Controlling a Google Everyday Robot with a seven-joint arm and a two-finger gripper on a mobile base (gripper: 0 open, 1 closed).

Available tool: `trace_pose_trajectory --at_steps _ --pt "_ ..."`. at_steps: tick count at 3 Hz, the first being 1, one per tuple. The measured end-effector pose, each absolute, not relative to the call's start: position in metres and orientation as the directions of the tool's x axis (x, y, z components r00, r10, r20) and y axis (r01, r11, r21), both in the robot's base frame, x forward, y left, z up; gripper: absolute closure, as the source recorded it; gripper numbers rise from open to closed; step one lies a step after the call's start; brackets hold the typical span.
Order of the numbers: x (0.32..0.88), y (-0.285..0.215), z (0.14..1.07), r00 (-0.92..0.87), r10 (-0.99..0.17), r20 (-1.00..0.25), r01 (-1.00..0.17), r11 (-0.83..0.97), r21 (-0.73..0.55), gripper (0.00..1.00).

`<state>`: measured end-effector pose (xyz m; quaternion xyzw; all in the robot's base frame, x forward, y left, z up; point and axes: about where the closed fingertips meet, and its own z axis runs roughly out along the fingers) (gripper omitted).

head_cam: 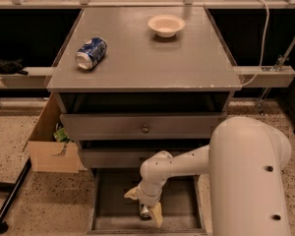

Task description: Pick 7up can from bottom drawer and place on counter

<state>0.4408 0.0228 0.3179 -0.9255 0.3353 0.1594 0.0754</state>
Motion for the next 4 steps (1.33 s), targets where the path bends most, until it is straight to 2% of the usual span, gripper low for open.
trace_pose_trajectory --at_steps 1,2,4 --pt "0.433 0.011 0.312 0.768 -0.597 -0.234 -0.627 -0.775 -0.078 0.00" --pt "0.437 0.011 0.324 0.806 -0.573 -0.150 -0.592 -0.782 -0.195 0.00" --pt "0.430 0.005 0.329 0.808 -0.577 -0.119 -0.589 -0.788 -0.181 0.00"
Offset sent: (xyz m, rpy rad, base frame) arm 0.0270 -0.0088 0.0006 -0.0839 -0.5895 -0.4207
